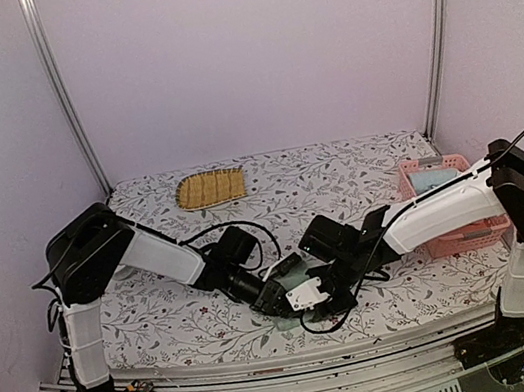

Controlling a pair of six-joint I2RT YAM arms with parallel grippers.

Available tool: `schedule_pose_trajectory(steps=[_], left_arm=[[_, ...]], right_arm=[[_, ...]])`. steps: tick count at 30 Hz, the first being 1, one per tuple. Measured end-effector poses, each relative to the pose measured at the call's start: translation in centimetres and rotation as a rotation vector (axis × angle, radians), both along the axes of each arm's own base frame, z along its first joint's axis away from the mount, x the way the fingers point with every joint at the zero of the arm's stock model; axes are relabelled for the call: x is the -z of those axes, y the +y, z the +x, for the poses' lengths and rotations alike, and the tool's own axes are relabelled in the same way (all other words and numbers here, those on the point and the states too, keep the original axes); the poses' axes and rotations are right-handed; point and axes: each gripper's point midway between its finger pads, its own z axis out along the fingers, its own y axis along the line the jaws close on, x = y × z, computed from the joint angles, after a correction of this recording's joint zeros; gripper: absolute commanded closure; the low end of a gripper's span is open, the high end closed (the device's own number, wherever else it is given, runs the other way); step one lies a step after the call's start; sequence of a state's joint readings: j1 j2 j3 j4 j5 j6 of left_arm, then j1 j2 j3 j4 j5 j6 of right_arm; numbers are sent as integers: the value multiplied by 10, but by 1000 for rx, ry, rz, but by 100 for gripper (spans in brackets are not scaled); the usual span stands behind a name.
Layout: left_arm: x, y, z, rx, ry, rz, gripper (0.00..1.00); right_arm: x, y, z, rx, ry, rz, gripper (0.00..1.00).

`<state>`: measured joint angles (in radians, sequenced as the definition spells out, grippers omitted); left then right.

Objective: Roll the towels
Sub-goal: Roll the towel at the center of the board.

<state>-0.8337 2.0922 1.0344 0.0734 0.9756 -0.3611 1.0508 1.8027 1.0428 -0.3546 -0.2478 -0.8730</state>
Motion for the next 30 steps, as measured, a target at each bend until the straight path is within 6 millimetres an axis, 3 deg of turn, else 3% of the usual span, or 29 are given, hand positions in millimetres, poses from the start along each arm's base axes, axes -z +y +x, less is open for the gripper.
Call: schedule_pose_trajectory(steps=[3, 11, 16, 20, 24, 27, 30], left_arm=[[0, 1, 2, -7, -5, 6, 81], [-3, 11, 13, -39, -54, 36, 62], [-11, 27, 22, -102, -152, 88, 49], [-21, 49, 31, -190, -259, 141, 48], [-33, 73, 40, -291, -380, 188, 48], [-49, 89, 42, -366, -500, 183, 49], [-69, 93, 30, -400, -652, 154, 46]], right_arm=[[2, 2, 4, 1, -24, -3, 61], [9, 11, 18, 9, -102, 4, 61], [15, 26, 35, 29, -158, 31, 85], [12, 35, 38, 20, -161, 43, 90], [10, 33, 29, 0, -107, 17, 91], [8, 25, 12, -27, 1, -39, 91], [4, 20, -9, -54, 144, -102, 91]])
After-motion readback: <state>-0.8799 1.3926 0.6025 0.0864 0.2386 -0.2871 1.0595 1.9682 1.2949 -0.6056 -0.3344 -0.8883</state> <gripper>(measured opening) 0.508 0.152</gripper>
